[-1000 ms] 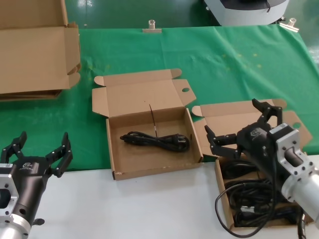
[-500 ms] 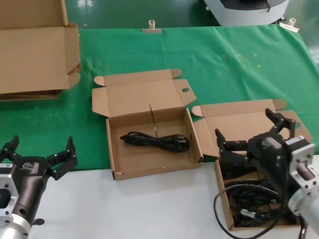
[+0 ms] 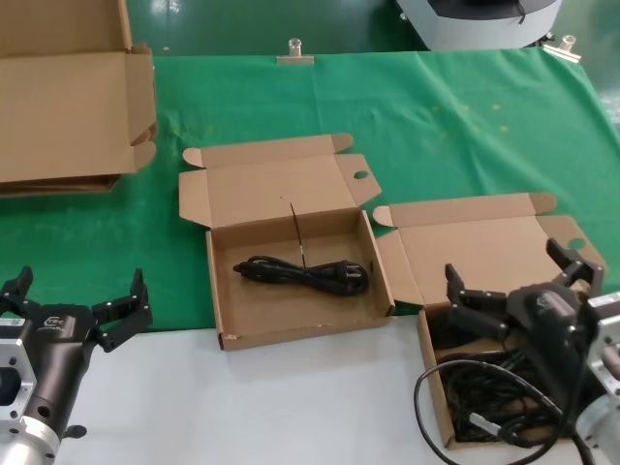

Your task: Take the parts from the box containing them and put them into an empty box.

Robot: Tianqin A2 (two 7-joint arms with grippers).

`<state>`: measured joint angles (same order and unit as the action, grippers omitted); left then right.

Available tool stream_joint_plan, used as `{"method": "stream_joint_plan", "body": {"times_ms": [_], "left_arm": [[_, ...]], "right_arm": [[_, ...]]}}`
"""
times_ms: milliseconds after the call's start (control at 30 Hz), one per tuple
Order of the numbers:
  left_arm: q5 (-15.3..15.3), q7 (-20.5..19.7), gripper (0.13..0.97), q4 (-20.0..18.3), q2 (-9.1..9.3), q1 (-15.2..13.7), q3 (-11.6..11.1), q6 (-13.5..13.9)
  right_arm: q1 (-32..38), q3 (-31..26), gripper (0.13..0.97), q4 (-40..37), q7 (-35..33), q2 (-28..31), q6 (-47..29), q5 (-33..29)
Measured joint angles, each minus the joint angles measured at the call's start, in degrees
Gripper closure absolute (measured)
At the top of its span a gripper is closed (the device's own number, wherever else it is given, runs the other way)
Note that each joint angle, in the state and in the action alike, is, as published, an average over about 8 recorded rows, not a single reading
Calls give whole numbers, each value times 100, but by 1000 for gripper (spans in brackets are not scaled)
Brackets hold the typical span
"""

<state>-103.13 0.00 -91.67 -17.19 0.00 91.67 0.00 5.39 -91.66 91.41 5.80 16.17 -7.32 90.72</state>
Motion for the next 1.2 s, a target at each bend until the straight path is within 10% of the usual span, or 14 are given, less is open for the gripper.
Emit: {"method": "stream_joint_plan", "body": {"times_ms": [1200], "left_arm": [[0,0,132,0,0,0,0,0]], "right_arm": [[-457,-1,129,23,-493,86,620,1052]]}}
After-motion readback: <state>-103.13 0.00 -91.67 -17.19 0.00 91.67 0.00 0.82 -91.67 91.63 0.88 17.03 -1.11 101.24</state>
